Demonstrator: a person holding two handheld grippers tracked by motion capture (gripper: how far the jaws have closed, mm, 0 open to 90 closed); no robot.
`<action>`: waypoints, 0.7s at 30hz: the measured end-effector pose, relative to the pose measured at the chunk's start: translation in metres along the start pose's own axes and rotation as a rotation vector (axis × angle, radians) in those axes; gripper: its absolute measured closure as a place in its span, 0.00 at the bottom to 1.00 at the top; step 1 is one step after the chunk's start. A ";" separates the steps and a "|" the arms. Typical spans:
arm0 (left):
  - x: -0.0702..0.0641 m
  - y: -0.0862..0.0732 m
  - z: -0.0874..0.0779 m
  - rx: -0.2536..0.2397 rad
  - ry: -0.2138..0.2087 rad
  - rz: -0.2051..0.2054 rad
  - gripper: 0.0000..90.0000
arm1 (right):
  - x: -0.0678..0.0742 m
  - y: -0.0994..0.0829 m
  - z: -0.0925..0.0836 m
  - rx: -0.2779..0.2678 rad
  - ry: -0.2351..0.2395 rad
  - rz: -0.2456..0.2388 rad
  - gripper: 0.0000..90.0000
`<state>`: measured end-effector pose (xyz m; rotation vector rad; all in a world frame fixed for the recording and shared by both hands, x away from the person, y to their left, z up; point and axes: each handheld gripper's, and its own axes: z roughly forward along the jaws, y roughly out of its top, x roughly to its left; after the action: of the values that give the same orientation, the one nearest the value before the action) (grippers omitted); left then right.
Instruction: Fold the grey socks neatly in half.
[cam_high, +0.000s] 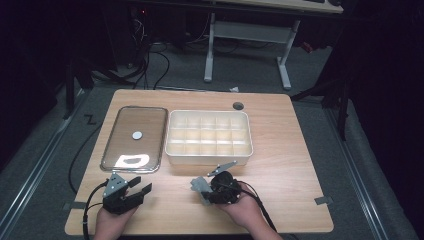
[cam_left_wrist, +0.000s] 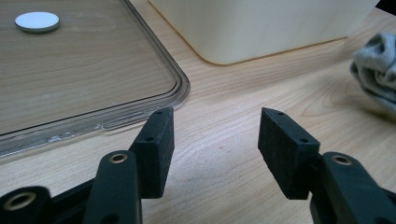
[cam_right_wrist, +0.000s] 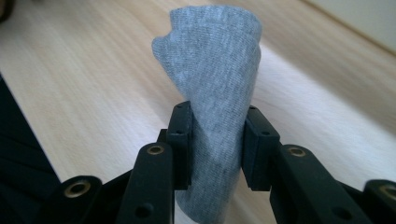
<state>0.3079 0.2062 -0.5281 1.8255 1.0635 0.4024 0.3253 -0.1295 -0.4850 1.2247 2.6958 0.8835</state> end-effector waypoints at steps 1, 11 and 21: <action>-0.001 0.001 -0.001 -0.001 0.005 0.006 0.51 | -0.003 -0.001 -0.003 0.000 -0.008 0.007 0.77; -0.012 0.005 -0.005 0.000 0.034 0.100 0.46 | -0.033 -0.015 -0.029 0.010 -0.115 0.041 0.77; -0.016 0.006 0.000 0.013 0.032 0.173 0.44 | -0.055 -0.025 -0.050 0.017 -0.184 0.079 0.77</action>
<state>0.3018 0.1918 -0.5201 1.9353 0.9346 0.5301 0.3331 -0.2050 -0.4664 1.3521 2.5321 0.7185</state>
